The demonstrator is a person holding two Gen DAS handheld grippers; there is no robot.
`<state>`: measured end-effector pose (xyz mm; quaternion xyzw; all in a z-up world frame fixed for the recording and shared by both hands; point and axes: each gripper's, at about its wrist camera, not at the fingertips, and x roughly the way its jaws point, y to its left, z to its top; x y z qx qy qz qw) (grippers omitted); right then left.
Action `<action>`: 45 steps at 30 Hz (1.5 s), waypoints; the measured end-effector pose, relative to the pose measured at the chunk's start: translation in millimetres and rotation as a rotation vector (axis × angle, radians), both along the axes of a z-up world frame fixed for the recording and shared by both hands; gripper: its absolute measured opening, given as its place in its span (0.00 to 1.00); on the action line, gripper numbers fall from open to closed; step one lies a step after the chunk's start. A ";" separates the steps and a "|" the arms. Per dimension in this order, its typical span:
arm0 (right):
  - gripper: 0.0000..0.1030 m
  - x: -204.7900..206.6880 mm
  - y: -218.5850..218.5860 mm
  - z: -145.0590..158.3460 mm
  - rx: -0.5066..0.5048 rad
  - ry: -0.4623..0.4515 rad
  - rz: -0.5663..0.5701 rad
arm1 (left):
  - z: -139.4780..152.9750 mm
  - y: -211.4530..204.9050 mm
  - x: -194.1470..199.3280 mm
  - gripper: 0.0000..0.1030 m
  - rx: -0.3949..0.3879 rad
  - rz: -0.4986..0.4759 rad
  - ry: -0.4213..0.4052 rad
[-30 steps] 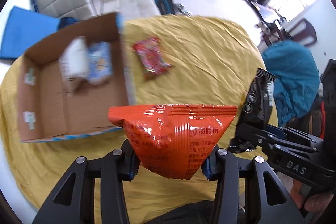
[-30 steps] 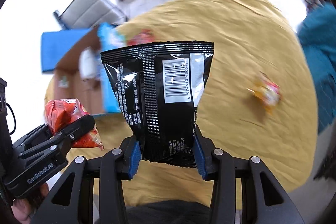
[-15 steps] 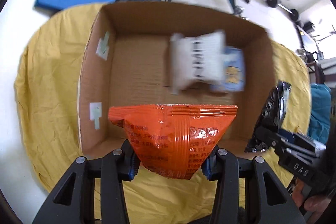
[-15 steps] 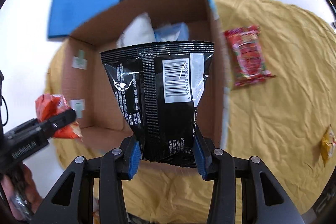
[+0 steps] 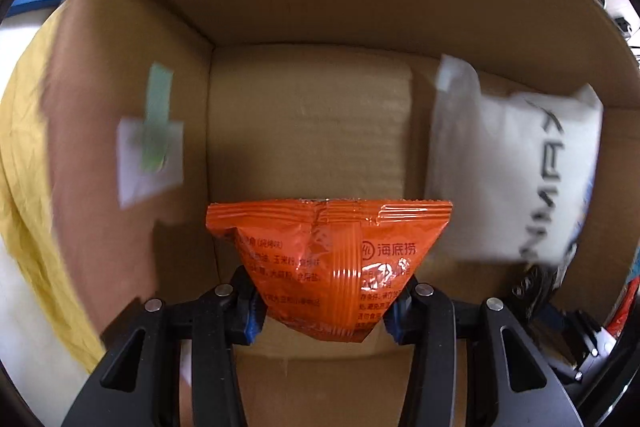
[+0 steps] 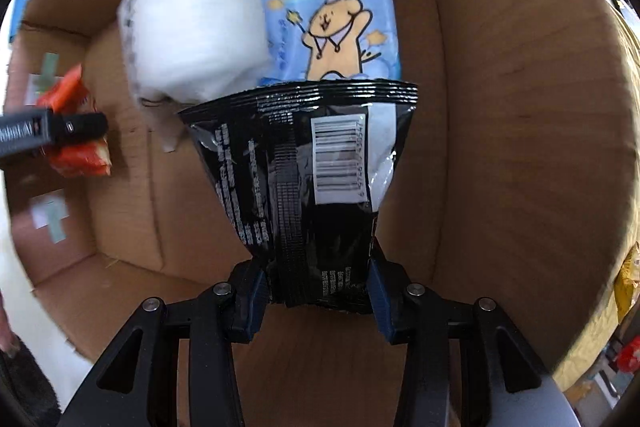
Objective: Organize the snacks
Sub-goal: 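Release the black pack with the right tool while the left tool releases the orange pack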
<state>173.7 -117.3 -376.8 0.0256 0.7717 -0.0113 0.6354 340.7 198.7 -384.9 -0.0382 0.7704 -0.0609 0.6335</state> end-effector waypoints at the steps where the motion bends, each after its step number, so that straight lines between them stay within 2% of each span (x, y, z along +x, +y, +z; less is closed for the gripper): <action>1: 0.45 0.4 0.7 -2.3 -0.004 0.004 -0.005 | -3.3 -0.1 3.0 0.42 -0.002 0.003 0.005; 9: 0.46 -0.8 15.8 -5.9 -0.036 -0.002 0.000 | -12.5 -5.9 8.8 0.42 0.009 -0.021 0.005; 16: 0.50 -5.9 20.9 -6.6 -0.038 -0.004 0.005 | -7.2 -6.0 -2.1 0.44 -0.008 0.007 0.023; 18: 0.53 8.9 6.5 -17.6 -0.033 -0.005 0.007 | -1.9 -7.1 -7.4 0.47 -0.010 0.008 0.017; 23: 0.64 12.1 12.9 -8.5 -0.023 -0.015 0.010 | 16.1 -4.7 -18.5 0.65 -0.020 0.010 -0.011; 31: 0.73 9.0 20.2 24.7 -0.015 -0.069 0.013 | 60.9 -3.4 -48.5 0.74 -0.031 0.027 -0.080; 33: 0.84 8.0 19.3 33.7 -0.014 -0.084 0.011 | 72.2 1.2 -64.3 0.78 -0.044 0.038 -0.101; 34: 0.86 7.8 19.5 38.8 -0.011 -0.096 0.011 | 77.1 4.1 -75.1 0.88 -0.050 0.044 -0.108; 35: 0.86 8.3 19.1 42.3 -0.011 -0.102 0.012 | 83.0 8.0 -77.1 0.94 -0.053 0.048 -0.115; 37: 0.87 7.3 20.6 50.9 -0.012 -0.117 0.019 | 95.5 7.0 -85.9 0.95 -0.045 0.052 -0.140; 38: 0.91 6.8 20.4 54.7 -0.012 -0.127 0.022 | 102.0 6.2 -97.3 0.95 -0.041 0.055 -0.152; 39: 0.95 7.7 18.5 57.2 -0.014 -0.137 0.023 | 107.0 5.7 -92.8 0.95 -0.038 0.058 -0.160; 42: 0.95 1.0 17.9 68.6 -0.015 -0.158 0.034 | 108.2 20.6 -85.4 0.96 -0.042 0.075 -0.186; 45: 0.95 -1.8 14.3 78.5 -0.018 -0.181 0.047 | 113.8 25.2 -97.3 0.96 -0.043 0.093 -0.223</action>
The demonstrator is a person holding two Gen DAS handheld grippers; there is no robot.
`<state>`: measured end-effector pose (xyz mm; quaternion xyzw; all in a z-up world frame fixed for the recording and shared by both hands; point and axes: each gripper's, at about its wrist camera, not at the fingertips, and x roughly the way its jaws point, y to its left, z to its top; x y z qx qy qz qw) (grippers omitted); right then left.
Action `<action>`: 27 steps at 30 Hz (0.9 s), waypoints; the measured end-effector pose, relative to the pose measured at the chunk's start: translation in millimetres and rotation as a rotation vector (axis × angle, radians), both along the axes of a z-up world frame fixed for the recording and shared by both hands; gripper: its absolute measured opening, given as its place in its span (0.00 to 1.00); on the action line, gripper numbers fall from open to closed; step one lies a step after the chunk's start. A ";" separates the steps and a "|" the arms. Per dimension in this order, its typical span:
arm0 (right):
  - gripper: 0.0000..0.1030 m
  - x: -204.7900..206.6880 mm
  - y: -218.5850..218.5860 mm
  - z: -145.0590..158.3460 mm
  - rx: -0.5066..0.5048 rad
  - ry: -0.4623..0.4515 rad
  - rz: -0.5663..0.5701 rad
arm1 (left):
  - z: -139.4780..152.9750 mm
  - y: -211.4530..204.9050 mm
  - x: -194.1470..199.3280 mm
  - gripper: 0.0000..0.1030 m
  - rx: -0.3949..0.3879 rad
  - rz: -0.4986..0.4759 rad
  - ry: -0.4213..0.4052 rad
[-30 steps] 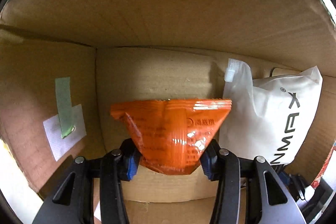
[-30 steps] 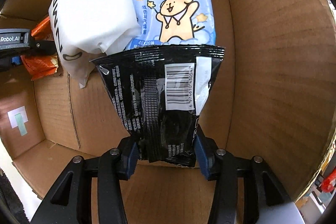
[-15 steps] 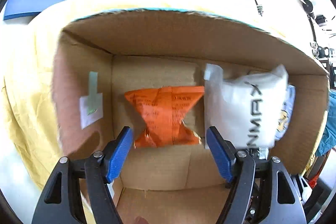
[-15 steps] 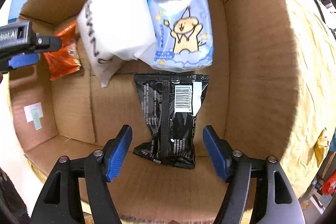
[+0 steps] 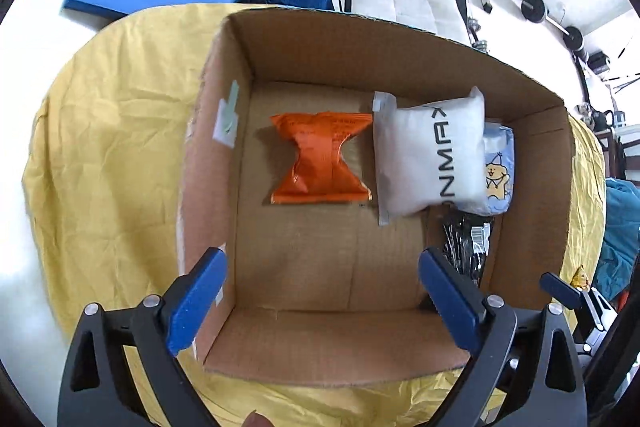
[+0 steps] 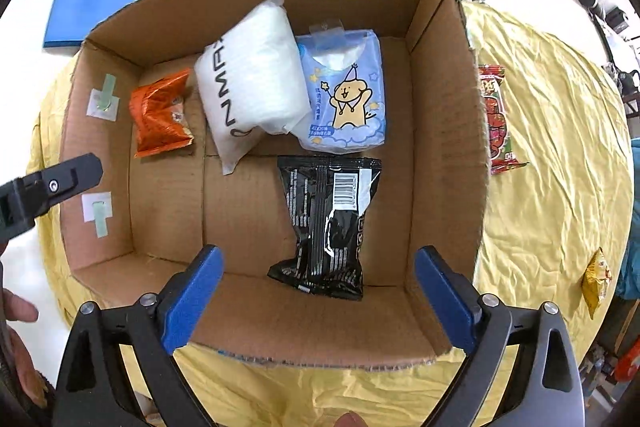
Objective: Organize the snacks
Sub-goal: 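Release the black pack with the right tool while the left tool releases the orange pack, then move both open tools back toward the remaining packs on the table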
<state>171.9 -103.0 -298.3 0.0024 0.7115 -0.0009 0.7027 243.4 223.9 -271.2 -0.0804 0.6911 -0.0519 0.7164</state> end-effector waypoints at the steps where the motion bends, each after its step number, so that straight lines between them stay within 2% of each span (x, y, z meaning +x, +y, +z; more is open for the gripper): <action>1: 0.95 -3.8 -0.4 3.3 -0.003 -0.009 0.005 | 4.9 1.8 -8.1 0.96 0.007 0.005 -0.019; 8: 0.95 -32.1 -1.3 32.4 -0.018 -0.077 0.026 | 29.1 -3.7 -28.0 0.96 0.072 0.012 -0.130; 19: 0.95 -81.5 -7.0 103.0 0.014 -0.210 0.036 | 98.4 -9.0 -89.6 0.96 0.072 0.019 -0.282; 27: 0.95 -116.6 -10.3 156.4 0.042 -0.293 0.055 | 135.2 -4.7 -120.5 0.96 0.065 0.040 -0.346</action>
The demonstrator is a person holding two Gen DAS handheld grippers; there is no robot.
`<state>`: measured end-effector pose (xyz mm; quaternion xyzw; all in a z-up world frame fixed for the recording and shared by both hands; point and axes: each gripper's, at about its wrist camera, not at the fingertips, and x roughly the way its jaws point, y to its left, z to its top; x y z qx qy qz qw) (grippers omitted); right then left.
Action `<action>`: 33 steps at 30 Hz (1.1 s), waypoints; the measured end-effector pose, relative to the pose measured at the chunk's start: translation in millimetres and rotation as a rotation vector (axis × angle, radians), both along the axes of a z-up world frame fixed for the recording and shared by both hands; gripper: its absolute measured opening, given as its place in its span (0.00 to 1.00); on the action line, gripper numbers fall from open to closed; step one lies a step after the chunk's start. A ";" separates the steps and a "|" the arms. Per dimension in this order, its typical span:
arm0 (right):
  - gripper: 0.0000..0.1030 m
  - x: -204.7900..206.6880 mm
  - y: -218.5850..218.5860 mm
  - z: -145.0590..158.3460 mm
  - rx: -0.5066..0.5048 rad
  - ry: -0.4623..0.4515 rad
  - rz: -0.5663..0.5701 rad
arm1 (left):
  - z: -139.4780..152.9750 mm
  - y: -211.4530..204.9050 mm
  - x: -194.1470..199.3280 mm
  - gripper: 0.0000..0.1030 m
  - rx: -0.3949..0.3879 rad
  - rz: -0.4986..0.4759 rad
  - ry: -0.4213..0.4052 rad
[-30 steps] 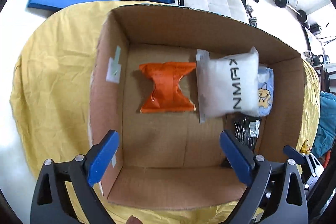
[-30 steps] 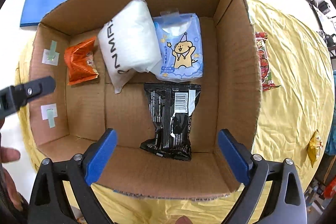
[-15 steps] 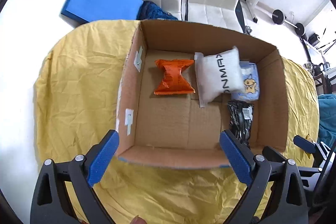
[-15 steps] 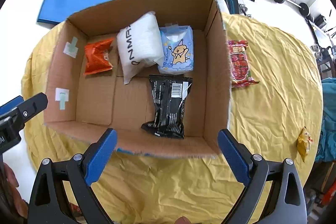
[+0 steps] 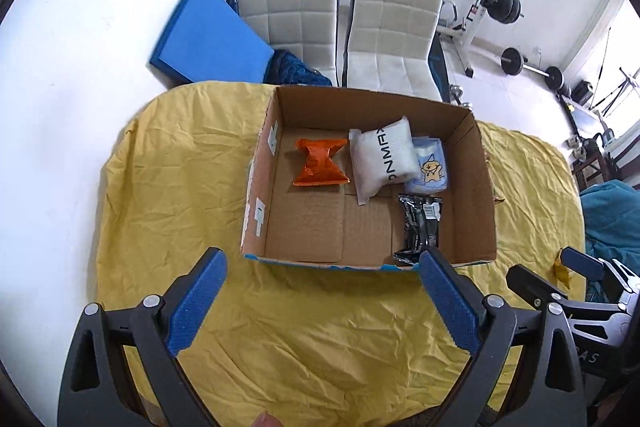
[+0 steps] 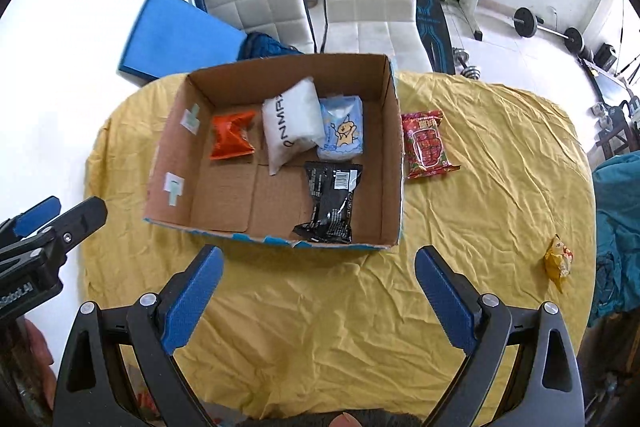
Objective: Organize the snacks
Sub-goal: 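Move both open tools back toward the remaining packs on the table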
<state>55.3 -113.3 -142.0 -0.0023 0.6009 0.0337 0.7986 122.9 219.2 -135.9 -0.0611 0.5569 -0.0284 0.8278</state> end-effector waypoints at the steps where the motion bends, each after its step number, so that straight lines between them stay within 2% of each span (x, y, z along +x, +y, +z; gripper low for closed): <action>1: 0.95 -3.0 0.7 5.0 0.003 -0.004 0.006 | 2.7 0.6 -2.5 0.96 -0.001 0.003 -0.004; 9: 0.95 -16.8 -8.6 26.8 0.045 -0.027 0.010 | 15.4 -7.0 -20.1 0.96 -0.004 0.018 -0.017; 15: 0.95 -18.2 -46.3 27.9 0.066 -0.022 -0.050 | 18.0 -31.2 -18.8 0.96 -0.005 0.004 -0.014; 21: 0.95 -18.9 -126.8 22.4 0.048 -0.001 -0.174 | 15.7 -88.7 -5.4 0.96 0.000 -0.083 0.004; 27: 0.96 -17.7 -236.1 8.5 -0.051 0.048 -0.311 | 4.5 -170.2 24.6 0.96 -0.001 -0.204 0.023; 29: 0.96 -16.3 -274.4 -3.9 -0.092 0.082 -0.350 | -4.0 -196.3 38.9 0.96 -0.009 -0.241 0.053; 33: 0.96 -12.9 -336.5 -33.9 -0.093 0.165 -0.401 | -27.6 -245.6 77.7 0.96 -0.051 -0.294 0.146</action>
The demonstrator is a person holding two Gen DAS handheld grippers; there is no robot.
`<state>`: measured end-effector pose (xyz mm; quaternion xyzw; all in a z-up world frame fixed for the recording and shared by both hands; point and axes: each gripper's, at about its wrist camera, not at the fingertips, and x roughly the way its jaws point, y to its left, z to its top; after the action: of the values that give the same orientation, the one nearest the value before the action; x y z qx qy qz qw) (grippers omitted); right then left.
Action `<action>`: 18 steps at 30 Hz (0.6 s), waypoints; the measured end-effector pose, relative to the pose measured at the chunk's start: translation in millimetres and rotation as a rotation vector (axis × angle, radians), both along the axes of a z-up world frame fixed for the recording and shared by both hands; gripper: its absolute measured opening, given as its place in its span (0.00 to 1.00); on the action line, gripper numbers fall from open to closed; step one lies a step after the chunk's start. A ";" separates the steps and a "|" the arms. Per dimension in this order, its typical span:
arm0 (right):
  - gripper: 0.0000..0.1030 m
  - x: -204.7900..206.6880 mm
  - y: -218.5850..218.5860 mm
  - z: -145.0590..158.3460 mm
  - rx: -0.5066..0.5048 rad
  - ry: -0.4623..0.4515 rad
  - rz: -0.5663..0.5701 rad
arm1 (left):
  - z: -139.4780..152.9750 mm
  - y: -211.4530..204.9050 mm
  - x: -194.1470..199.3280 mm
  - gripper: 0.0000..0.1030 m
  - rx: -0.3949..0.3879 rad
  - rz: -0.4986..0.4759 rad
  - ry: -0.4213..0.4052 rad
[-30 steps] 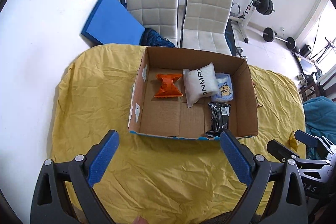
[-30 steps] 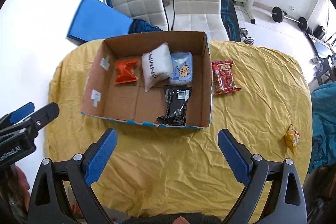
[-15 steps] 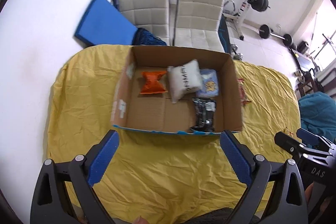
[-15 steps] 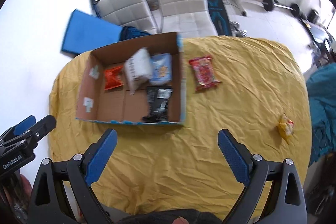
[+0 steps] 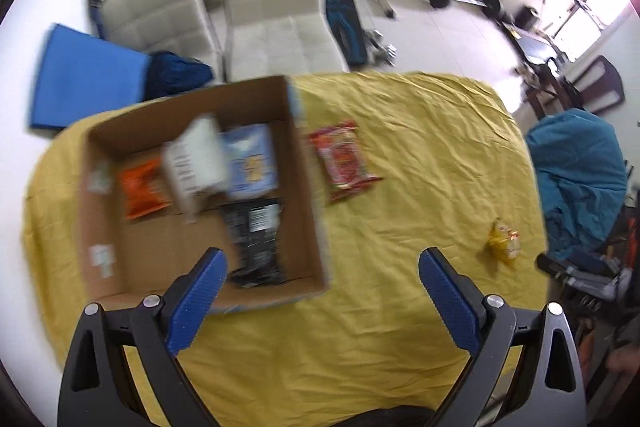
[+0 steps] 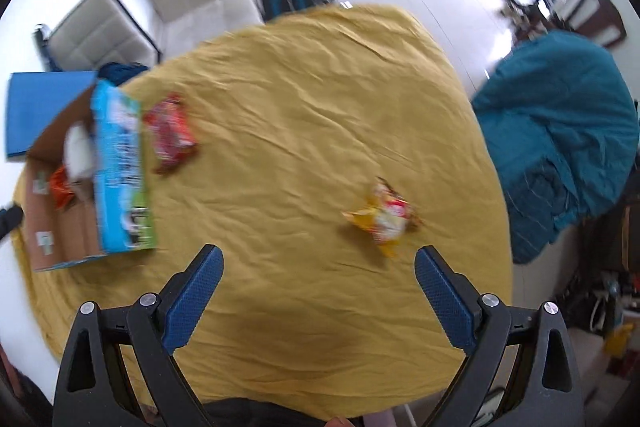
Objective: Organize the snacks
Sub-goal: 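Move both open tools back toward the remaining packs on the table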
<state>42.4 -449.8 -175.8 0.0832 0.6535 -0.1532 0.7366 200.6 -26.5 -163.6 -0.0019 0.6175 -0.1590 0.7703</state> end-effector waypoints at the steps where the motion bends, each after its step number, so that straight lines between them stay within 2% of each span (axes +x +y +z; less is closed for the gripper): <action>1: 0.96 0.4 -13.5 -7.0 0.002 0.015 -0.013 | -7.4 -10.8 12.3 0.96 -0.005 -0.009 0.033; 4: 0.96 3.0 -47.8 -25.5 0.000 0.045 -0.040 | -33.5 -46.3 54.9 0.96 -0.003 -0.020 0.134; 9: 0.96 13.9 -83.1 -59.7 0.012 0.092 -0.061 | -76.2 -91.5 107.1 0.95 0.030 -0.036 0.255; 13: 0.96 23.1 -94.1 -86.1 0.059 0.121 -0.053 | -121.7 -124.7 130.0 0.86 0.167 -0.072 0.298; 15: 0.96 28.1 -97.9 -100.7 0.087 0.143 -0.039 | -145.6 -136.3 133.2 0.84 0.250 -0.098 0.318; 18: 0.96 34.1 -98.0 -121.4 0.124 0.192 -0.017 | -176.9 -145.9 132.9 0.84 0.317 -0.102 0.357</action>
<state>76.6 -547.9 -297.2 0.1192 0.7284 -0.1261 0.6629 333.5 -172.3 -340.4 0.1222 0.7603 -0.0960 0.6307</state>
